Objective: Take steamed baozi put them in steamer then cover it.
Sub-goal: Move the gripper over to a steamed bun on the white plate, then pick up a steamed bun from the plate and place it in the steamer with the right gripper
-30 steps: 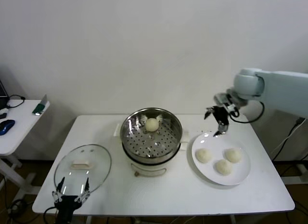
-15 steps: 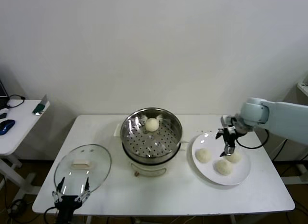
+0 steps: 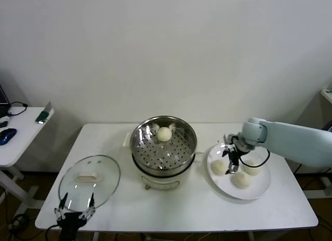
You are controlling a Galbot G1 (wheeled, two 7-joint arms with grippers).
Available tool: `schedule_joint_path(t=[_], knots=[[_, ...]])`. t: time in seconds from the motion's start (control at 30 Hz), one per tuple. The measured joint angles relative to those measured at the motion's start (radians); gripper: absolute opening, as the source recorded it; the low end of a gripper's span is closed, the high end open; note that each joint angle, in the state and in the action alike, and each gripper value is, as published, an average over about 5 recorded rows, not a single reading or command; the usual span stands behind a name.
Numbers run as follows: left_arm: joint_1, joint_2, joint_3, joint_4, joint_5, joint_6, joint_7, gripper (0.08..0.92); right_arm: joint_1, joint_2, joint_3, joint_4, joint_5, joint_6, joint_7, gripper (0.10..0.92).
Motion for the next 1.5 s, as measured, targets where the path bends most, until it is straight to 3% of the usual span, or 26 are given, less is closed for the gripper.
schedule_joint_path(t=[0.17,0.6,1.07,1.5], knots=[[-0.001,-0.001,0.003,0.002,0.003,0.0,0.0,0.823,-0.033,0.024,0.02,-0.033,-0.013,-0.003,0.004,0.819],[0.0,-0.002,-0.002,0.001,0.003,-0.003,-0.001,0.823,-0.054,0.037,0.041,-0.055,-0.029,-0.001,-0.002,0.665],[-0.011,-0.002,0.007,0.004,0.007,0.0,-0.001,0.823,0.264,0.001,-0.136,0.03,0.053,0.053,-0.088,0.662],[-0.031,0.0,0.02,0.017,0.014,0.007,0.003,0.823,0.632,0.092,-0.187,0.167,0.289,0.02,-0.132,0.662]])
